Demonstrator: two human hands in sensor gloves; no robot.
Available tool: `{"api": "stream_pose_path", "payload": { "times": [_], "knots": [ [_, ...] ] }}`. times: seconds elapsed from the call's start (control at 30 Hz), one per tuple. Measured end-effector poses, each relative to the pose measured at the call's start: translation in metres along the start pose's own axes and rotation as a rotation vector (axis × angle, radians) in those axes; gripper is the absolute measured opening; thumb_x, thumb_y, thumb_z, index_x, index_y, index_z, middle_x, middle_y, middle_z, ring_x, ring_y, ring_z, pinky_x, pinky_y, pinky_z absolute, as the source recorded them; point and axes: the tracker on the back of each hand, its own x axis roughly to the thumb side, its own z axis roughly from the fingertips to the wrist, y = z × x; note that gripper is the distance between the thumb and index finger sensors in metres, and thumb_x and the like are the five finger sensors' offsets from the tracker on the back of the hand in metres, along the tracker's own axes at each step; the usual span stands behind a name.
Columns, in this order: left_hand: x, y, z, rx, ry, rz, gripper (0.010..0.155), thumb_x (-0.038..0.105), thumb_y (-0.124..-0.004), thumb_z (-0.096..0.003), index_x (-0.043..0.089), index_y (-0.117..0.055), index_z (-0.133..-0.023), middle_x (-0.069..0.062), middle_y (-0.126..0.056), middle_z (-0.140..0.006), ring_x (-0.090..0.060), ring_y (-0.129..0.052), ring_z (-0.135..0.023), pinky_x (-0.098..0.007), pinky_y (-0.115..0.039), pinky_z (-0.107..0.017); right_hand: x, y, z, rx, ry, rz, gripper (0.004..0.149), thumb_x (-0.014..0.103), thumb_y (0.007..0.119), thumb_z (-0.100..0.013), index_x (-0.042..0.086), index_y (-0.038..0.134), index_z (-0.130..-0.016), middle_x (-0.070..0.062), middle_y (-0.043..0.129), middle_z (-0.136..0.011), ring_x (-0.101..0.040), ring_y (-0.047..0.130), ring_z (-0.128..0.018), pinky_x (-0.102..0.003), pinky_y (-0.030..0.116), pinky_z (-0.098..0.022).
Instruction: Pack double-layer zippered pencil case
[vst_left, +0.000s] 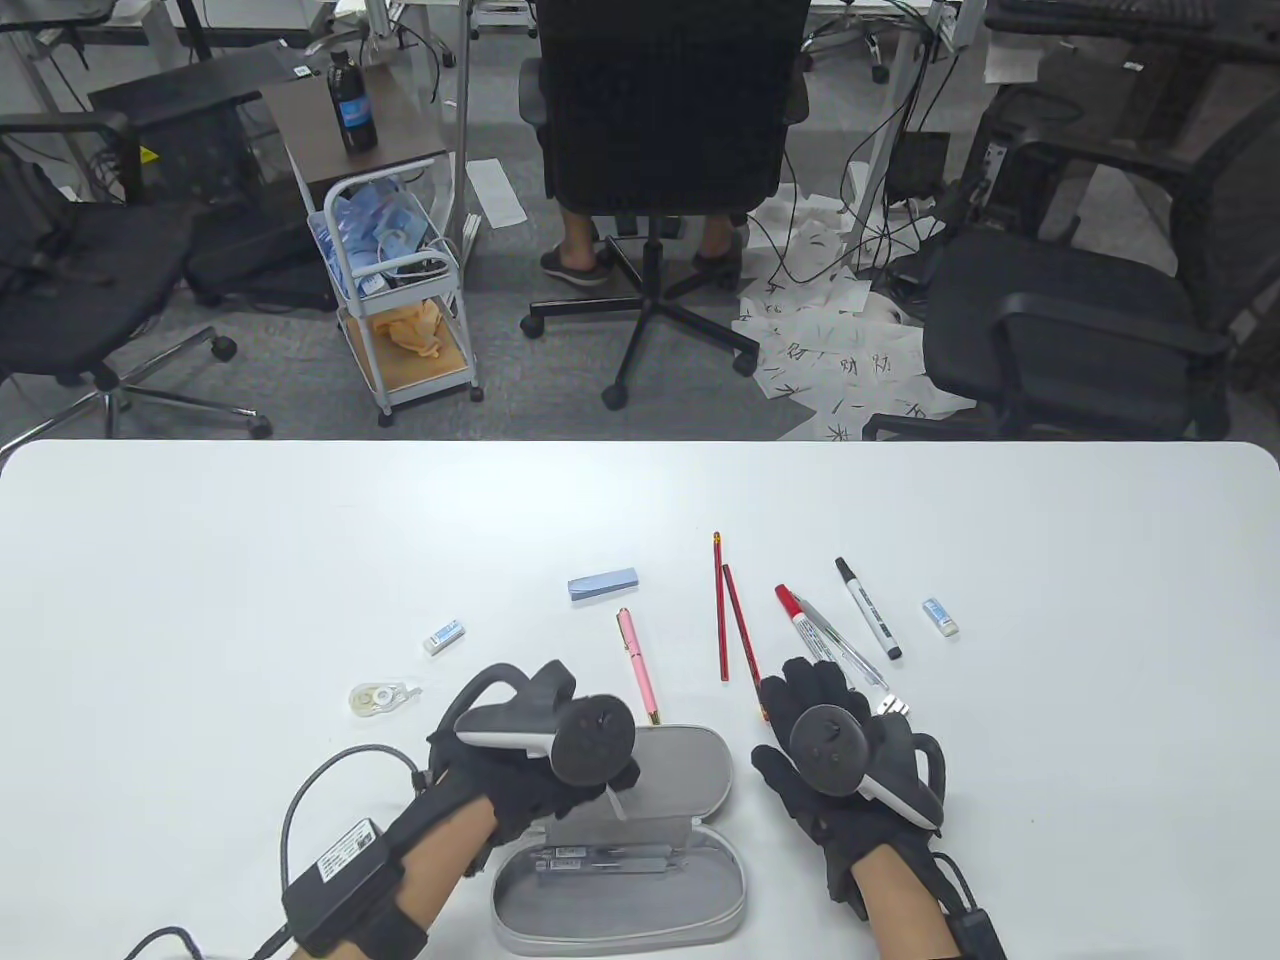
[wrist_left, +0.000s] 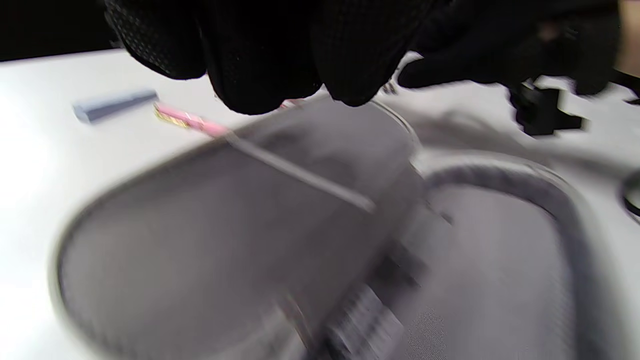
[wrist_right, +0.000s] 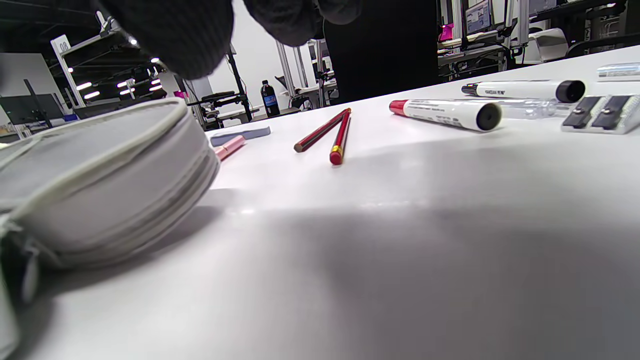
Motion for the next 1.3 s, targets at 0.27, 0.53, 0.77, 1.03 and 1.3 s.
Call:
{"api": "stream_pose_path", "payload": {
  "times": [0.27, 0.53, 0.77, 1.03, 1.3],
  "knots": [
    [-0.038, -0.010, -0.095, -0.165, 0.203, -0.231, 0.058, 0.022, -0.079, -0.0584, 0.035, -0.057, -0.110, 0.007, -0.054, -0.119, -0.031, -0.036, -0.112, -0.052, -0.041, -0.080, 0.003, 0.001, 0.000, 0.009, -0.010, -0.012, 0.069, 0.048, 0.066, -0.052, 0.020, 0.039, -0.109, -0.011, 0.025, -0.117, -0.036, 0.019, -0.101, -0.054, 0.028, -0.071],
    [-0.037, -0.034, -0.119, -0.249, 0.199, -0.340, 0.067, 0.030, -0.088, -0.0539, 0.036, -0.055, -0.112, 0.002, -0.054, -0.121, -0.036, -0.042, -0.112, -0.057, -0.041, -0.080, 0.003, 0.001, -0.001, 0.014, -0.013, -0.019, 0.070, 0.048, 0.066, -0.051, 0.020, 0.039, -0.109, -0.011, 0.025, -0.117, -0.036, 0.018, -0.102, -0.054, 0.028, -0.071],
    [-0.033, -0.047, -0.127, -0.255, 0.187, -0.500, 0.064, 0.033, -0.093, -0.0476, 0.033, -0.062, -0.104, 0.000, -0.059, -0.116, -0.037, -0.044, -0.110, -0.061, -0.038, -0.079, 0.003, 0.002, 0.000, 0.027, -0.013, -0.036, 0.070, 0.048, 0.066, -0.051, 0.019, 0.039, -0.109, -0.012, 0.025, -0.117, -0.036, 0.020, -0.102, -0.054, 0.028, -0.071],
    [-0.031, -0.048, -0.125, -0.238, 0.147, -0.533, 0.049, 0.038, -0.092, -0.0469, 0.029, -0.079, -0.093, 0.003, -0.083, -0.100, -0.032, -0.069, -0.101, -0.060, -0.051, -0.079, 0.003, 0.001, -0.001, 0.030, -0.014, -0.033, 0.070, 0.048, 0.066, -0.052, 0.019, 0.038, -0.109, -0.012, 0.025, -0.117, -0.036, 0.020, -0.102, -0.055, 0.028, -0.071],
    [-0.039, -0.019, -0.091, -0.150, 0.175, -0.415, 0.046, 0.041, -0.089, -0.0492, 0.027, -0.080, -0.092, -0.004, -0.082, -0.101, -0.038, -0.072, -0.099, -0.063, -0.056, -0.077, 0.003, -0.002, -0.001, 0.018, -0.016, -0.037, 0.070, 0.049, 0.065, -0.052, 0.019, 0.038, -0.109, -0.012, 0.025, -0.117, -0.036, 0.019, -0.102, -0.055, 0.028, -0.071]
  ]
}}
